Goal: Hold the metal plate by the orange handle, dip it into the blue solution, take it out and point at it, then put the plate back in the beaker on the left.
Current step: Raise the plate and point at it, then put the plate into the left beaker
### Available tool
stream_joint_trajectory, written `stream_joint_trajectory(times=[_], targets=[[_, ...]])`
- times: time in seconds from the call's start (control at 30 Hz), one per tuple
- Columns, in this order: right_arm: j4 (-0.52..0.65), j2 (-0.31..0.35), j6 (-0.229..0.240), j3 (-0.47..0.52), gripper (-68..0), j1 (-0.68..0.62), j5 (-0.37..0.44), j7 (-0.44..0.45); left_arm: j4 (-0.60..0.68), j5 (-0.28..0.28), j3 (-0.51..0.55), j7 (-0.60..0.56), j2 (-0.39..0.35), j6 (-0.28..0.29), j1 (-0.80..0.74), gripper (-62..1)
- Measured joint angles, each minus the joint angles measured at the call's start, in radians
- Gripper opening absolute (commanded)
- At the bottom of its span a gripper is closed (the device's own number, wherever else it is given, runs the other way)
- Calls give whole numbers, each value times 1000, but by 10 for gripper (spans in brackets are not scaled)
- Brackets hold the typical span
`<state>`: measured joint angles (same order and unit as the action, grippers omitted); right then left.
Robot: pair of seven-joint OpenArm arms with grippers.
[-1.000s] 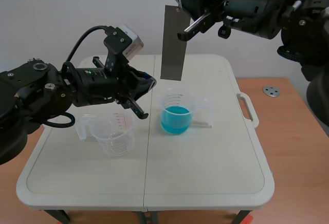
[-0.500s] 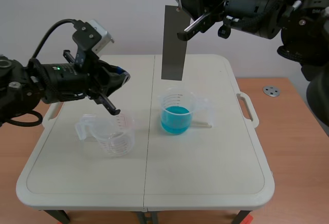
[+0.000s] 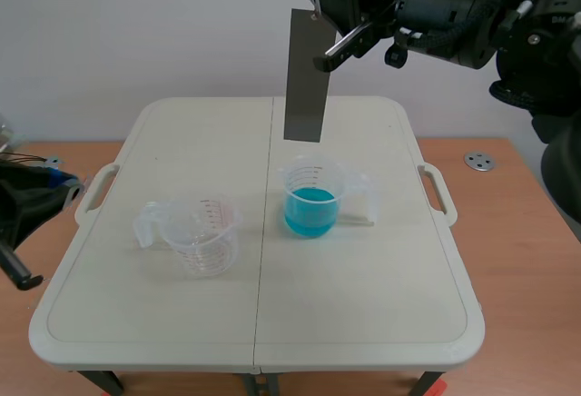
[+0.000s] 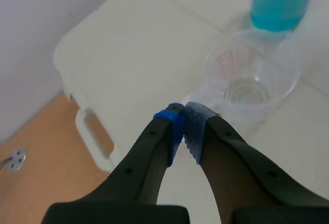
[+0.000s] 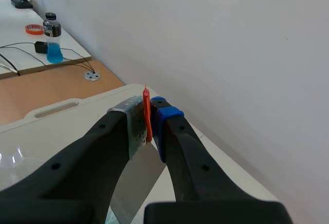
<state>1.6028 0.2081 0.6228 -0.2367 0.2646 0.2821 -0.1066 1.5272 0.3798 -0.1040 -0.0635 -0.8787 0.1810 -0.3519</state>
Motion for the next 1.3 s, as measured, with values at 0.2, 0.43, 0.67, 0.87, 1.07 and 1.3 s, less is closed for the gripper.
stream_joint_trajectory(times=[0.2,0.43,0.67,0.87,1.07,1.3], targets=[[0,0,0,0,-662,0,3,0,-1,0,179,-27,1,-16,-285,-593],[0,0,0,0,-662,0,24,3,-5,0,206,-102,11,-78,-567,-593],[0,-21,0,0,-662,1,24,-2,-12,-2,205,-114,79,-137,-719,-593],[0,-57,2,-24,-662,12,23,-19,-20,-21,204,-114,200,-136,-780,-593],[0,-104,3,-69,-662,29,22,-38,-45,-119,202,-113,299,-136,-794,-593],[0,-180,3,-134,-662,29,-5,-86,-82,-118,172,-109,327,-135,-795,-593]])
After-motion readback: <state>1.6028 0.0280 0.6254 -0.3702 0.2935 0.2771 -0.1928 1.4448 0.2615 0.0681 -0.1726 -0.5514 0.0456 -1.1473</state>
